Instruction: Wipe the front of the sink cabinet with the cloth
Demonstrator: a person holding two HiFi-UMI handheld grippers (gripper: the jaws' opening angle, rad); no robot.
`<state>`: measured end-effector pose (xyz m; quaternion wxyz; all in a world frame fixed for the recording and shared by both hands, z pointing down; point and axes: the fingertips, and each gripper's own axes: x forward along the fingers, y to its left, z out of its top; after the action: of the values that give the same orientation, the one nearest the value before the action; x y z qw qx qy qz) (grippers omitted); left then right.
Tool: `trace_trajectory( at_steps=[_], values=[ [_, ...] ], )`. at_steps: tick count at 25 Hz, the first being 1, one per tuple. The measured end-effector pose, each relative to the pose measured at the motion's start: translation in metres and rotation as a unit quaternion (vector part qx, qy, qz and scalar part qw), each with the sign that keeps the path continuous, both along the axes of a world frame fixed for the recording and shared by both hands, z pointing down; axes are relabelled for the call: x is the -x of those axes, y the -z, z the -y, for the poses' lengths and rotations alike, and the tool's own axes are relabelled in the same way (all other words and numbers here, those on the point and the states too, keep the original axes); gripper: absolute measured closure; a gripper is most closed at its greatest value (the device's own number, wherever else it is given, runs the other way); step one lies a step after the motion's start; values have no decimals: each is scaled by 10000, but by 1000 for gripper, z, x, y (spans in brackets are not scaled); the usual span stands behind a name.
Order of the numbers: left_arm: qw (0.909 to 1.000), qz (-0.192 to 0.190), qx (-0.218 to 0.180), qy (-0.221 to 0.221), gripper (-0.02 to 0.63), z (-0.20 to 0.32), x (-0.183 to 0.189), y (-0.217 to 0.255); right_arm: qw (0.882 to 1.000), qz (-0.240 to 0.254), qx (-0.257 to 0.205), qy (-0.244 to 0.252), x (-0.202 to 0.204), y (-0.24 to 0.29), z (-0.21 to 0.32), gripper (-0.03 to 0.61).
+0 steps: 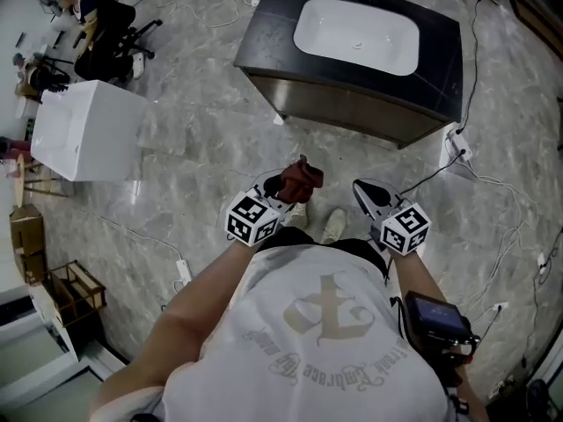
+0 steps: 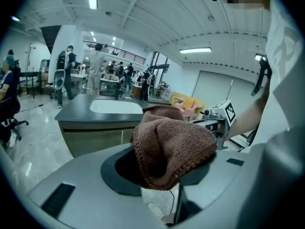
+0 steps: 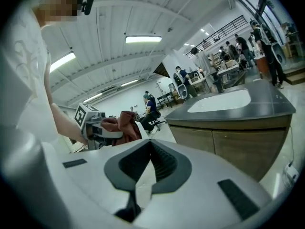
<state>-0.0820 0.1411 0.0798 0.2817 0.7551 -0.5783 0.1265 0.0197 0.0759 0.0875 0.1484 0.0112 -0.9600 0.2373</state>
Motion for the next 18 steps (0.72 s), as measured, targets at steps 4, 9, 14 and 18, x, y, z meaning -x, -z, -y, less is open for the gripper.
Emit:
trace_trajectory(
  at_steps=[4,9,14,18],
  values=[
    [9983,-132,17,-561,460,23,7,-14,9987,-173,30,-484,3,-12,10,566],
    [9940,-215,90,-1073,460,49,27,-26,9952,-290,72,-935,31,-11,30,566],
    [9883,-260,257,-1479,460,52,69,-49,9901,-378,-51,-1349,72,-14,41,566],
    [9867,-206,445,-1550,460,53,98,-79,9870,-449,30,-1541,86,-30,38,566]
  ],
)
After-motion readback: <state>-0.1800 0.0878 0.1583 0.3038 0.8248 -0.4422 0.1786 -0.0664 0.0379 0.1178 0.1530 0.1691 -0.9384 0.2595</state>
